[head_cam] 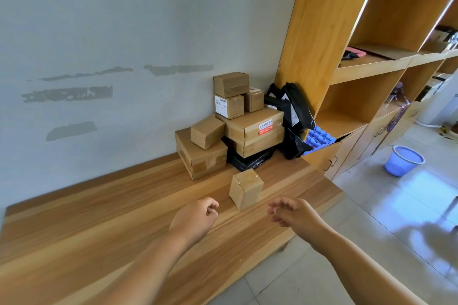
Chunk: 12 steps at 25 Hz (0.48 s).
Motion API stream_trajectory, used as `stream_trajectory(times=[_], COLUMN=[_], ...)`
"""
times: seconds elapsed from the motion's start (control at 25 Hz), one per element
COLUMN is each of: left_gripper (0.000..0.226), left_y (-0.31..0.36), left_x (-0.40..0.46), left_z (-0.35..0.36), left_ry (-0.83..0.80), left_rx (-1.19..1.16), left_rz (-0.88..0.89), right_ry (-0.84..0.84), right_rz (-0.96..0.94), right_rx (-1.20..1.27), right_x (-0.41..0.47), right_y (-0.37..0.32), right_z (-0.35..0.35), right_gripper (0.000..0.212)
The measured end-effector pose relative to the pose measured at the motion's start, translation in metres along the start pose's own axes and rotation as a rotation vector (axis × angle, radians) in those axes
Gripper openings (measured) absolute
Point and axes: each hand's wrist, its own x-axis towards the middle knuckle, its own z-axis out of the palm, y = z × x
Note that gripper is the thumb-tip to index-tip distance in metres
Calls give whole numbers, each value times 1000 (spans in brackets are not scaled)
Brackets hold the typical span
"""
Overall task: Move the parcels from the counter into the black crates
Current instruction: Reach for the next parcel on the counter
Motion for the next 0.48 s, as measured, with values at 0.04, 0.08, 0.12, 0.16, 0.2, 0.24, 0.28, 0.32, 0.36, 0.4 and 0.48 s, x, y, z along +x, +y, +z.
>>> stream_trajectory(times=[0.04, 0.08, 0.12, 0.16, 0.2, 0.24, 0.28, 0.32, 0.36, 0.4, 0.48], left_gripper=[32, 32, 32, 33, 33, 33, 33, 33, 34, 35, 37], left_y=[1, 3, 5, 7, 9, 11, 13, 15, 16, 16, 13], left_x=[11, 22, 33, 47, 61, 77, 92, 106, 120, 132, 156], left_z=[5, 8, 12, 16, 20, 24, 27, 31, 35, 39, 45], left_ry=[9, 17, 24, 30, 35, 34, 27, 11, -12, -37, -79], left_rx=[3, 8, 11, 11, 11, 12, 9, 7, 5, 1, -14], left_rz=[-19, -34, -44, -50, -54, -58, -66, -80, -96, -112, -148], right_ry=[-17, -26, -33, -42, -54, -63, -72, -78, -86, -92, -100], right_rz=[4, 12, 22, 24, 31, 37, 46, 55, 69, 81, 107], right_rx=[-10, 0, 3, 2, -6, -8, -13, -15, -18, -20, -33], right_x=[12, 24, 36, 50, 64, 79, 95, 111, 126, 141, 169], right_y=[5, 10, 14, 16, 18, 19, 20, 20, 20, 20, 20], right_z=[-3, -6, -9, -12, -15, -19, -24, -28, -33, -37, -43], right_gripper=[20, 20, 20, 20, 21, 21, 20, 20, 19, 18, 17])
